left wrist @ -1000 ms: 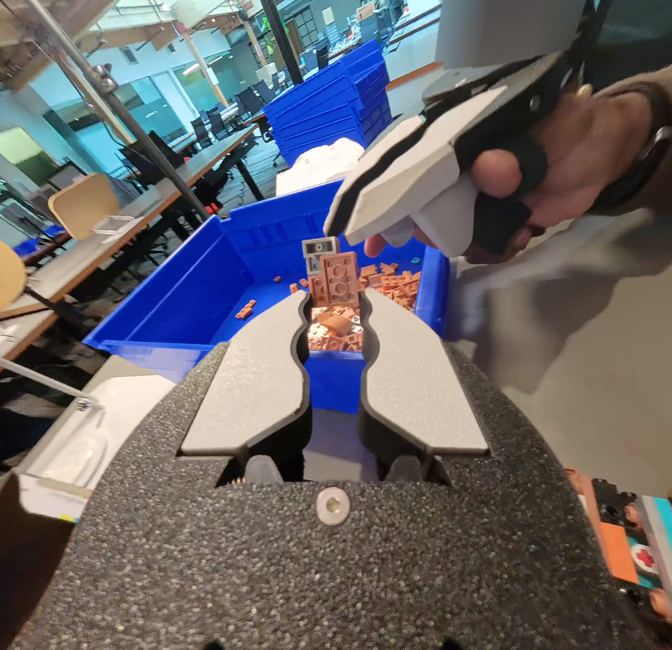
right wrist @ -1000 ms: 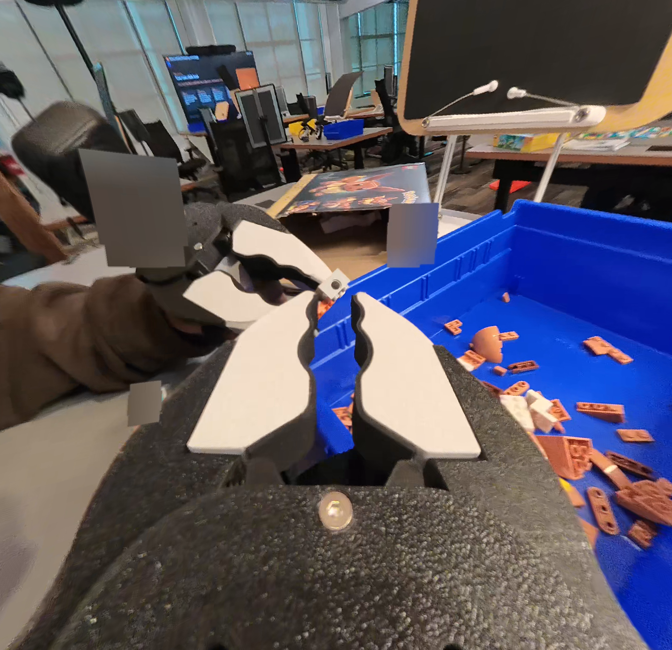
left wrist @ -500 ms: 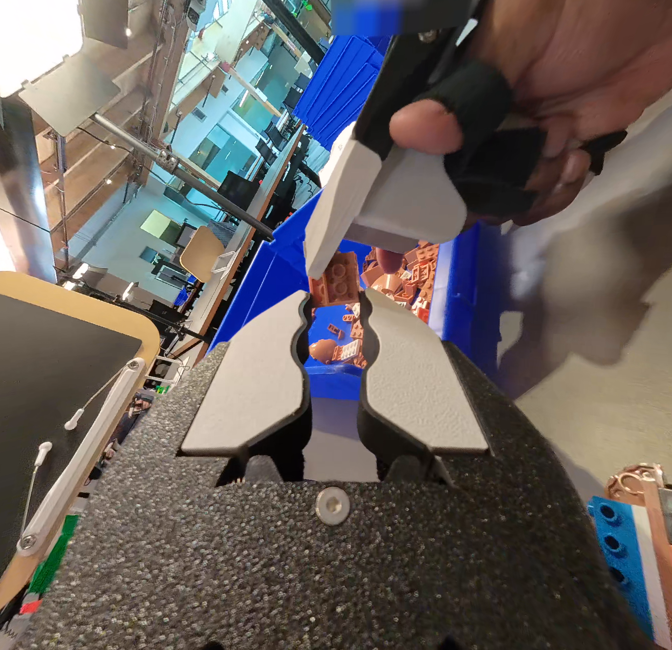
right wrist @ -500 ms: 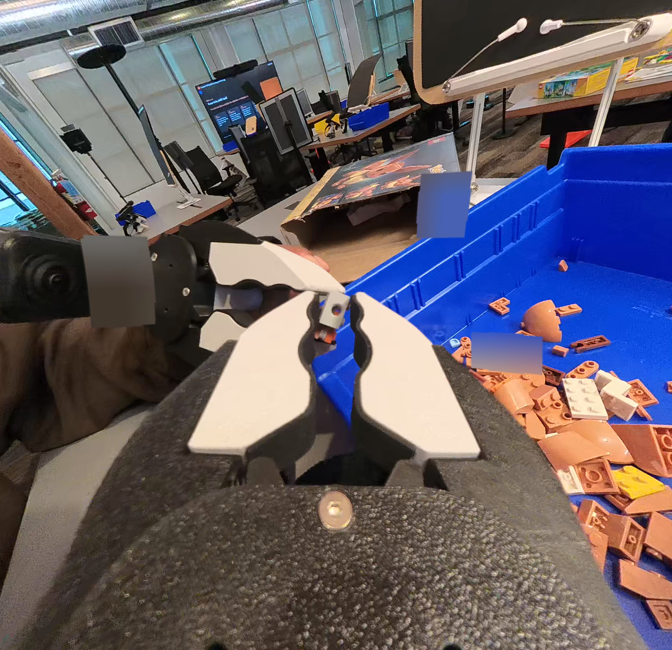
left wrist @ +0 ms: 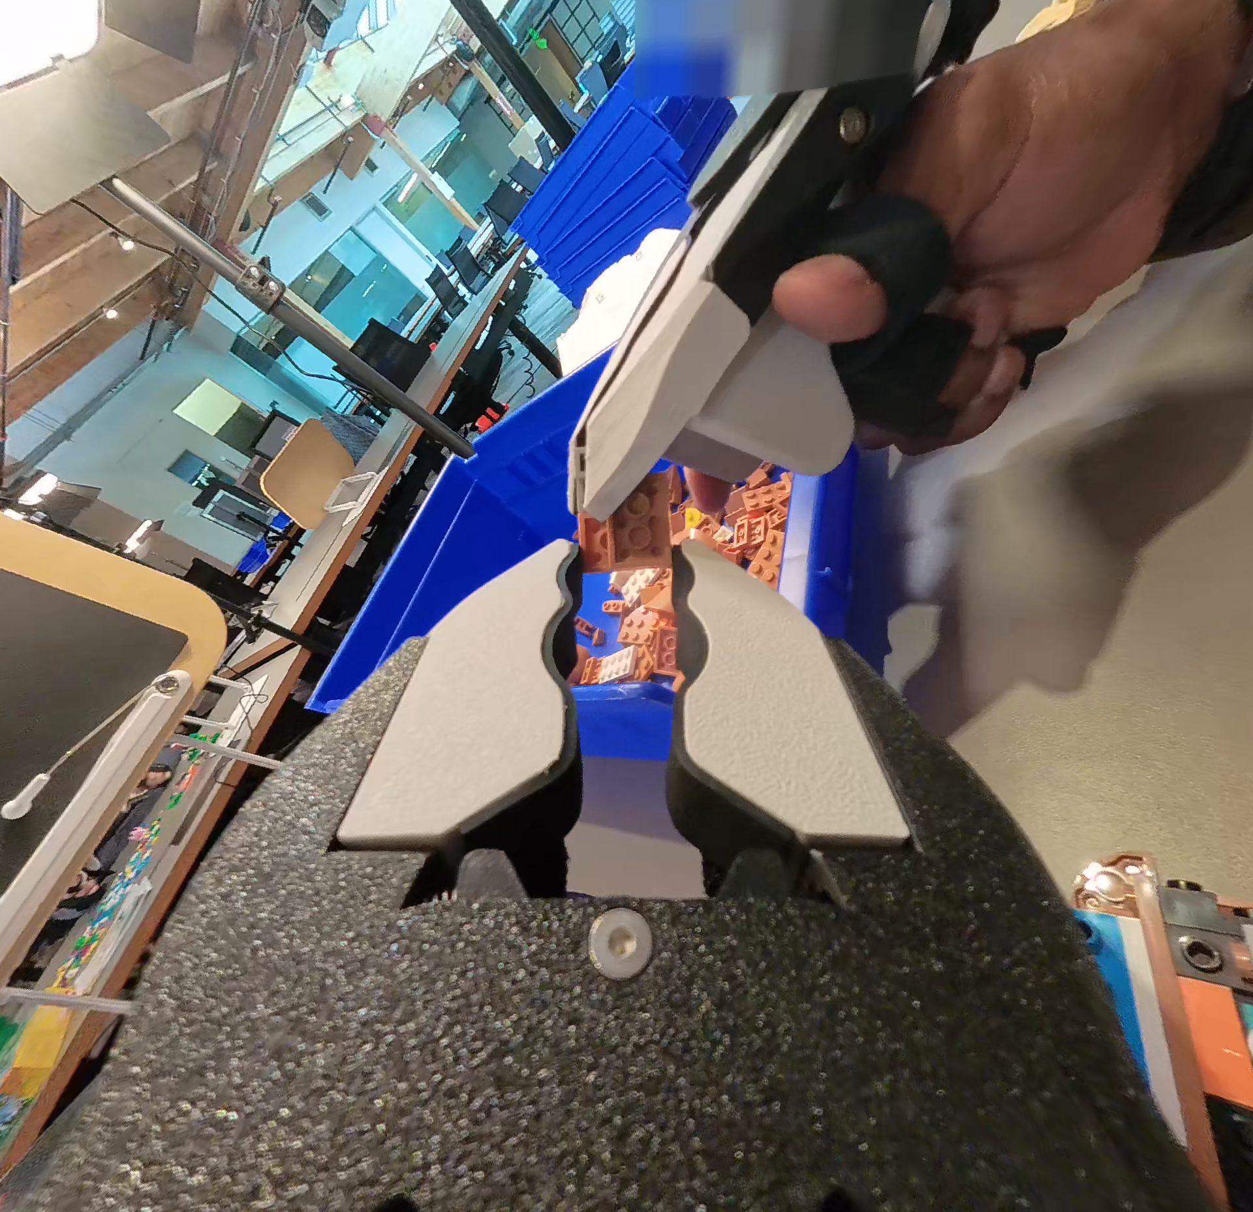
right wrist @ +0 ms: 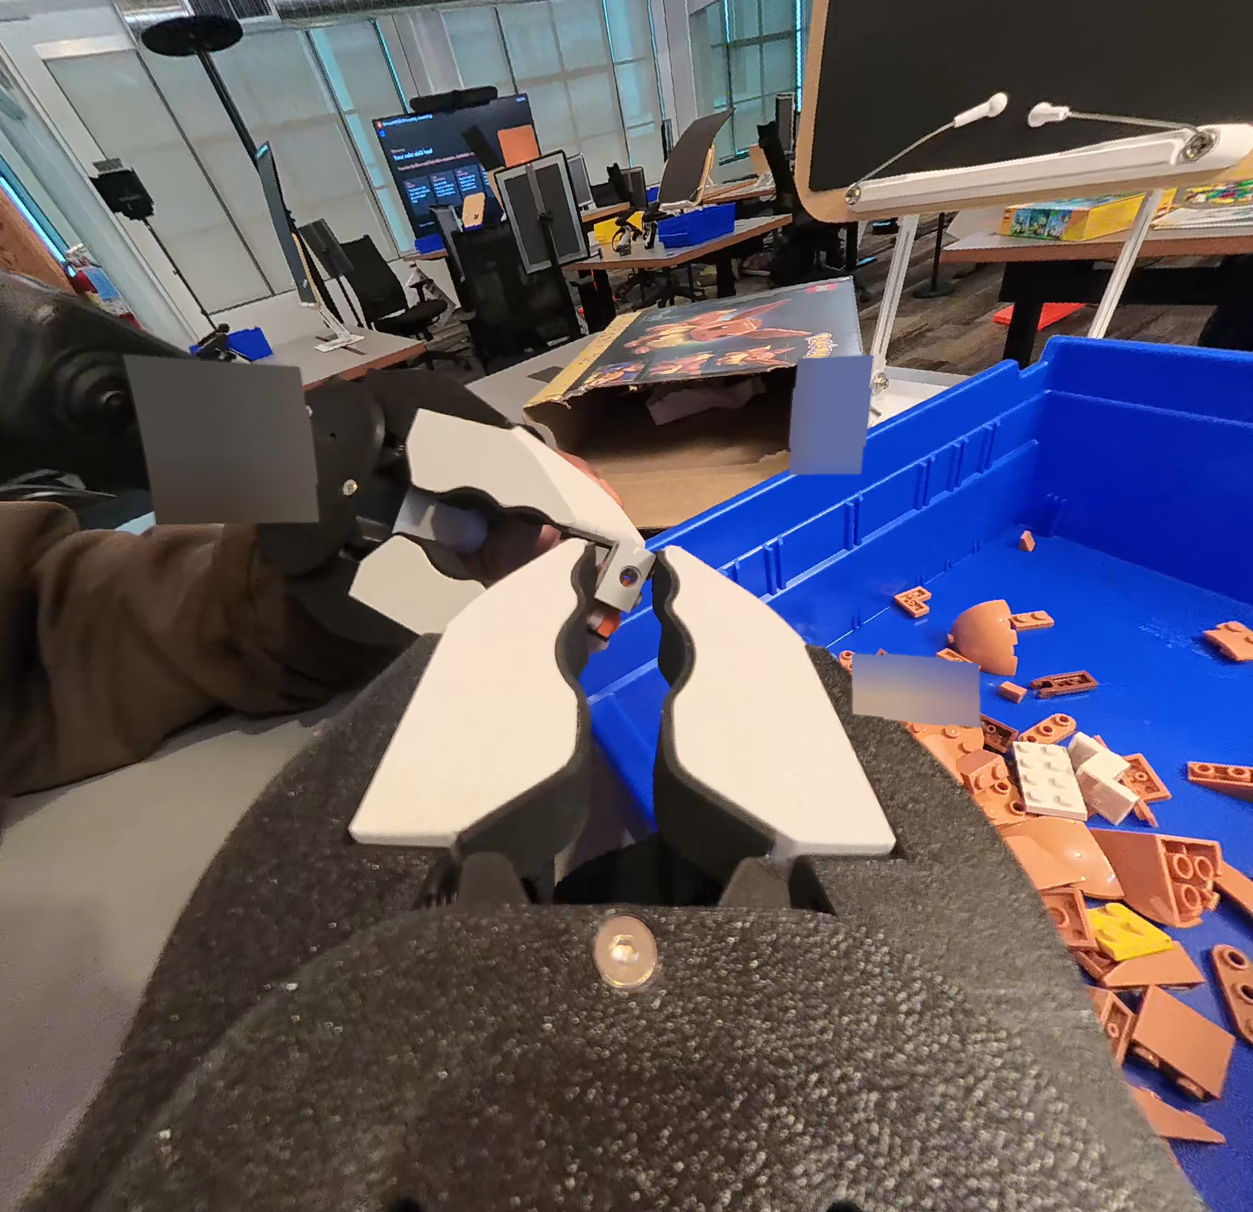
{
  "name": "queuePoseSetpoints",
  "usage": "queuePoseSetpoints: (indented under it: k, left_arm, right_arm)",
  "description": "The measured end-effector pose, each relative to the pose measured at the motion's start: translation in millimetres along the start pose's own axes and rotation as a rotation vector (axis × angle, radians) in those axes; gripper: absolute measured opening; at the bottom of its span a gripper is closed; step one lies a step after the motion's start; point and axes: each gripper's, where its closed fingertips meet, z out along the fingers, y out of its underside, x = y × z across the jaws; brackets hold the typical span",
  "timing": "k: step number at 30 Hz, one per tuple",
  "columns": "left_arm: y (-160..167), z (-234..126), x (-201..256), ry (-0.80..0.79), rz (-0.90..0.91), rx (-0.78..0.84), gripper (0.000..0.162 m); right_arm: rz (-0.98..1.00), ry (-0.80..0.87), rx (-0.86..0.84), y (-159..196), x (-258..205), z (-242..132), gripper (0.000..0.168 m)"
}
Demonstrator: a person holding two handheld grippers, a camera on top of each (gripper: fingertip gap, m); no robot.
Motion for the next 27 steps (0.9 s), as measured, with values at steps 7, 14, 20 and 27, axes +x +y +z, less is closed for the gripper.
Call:
queuePoseSetpoints:
  k: [7,14,20,27]
  left_arm:
    - [-1.6,-0.9,1.2,0.046,-0.074,0.019,0.025]
    - [-1.1,-1.1,3.9,0.101,-0.159,0.033,0.025]
    - [-2.4,-2.3,5.8,0.168,-0.268,0.059,0.025]
    - [-4.5,-7.4,4.9,0.296,-0.519,0.137,0.011]
  right_arm:
    - [-0.030,-0.008,0.000,-0.1,-0.4,-0.5,0.016]
    - [-0.055,-0.012,-0.007,1.4,0.2,-0.2,0.015]
    - [-0.094,-0.016,-0.012,1.7,-0.8,-0.2,0.015]
    - [-0.136,-0.027,-0.015,1.8,-7.3,1.6,0.012]
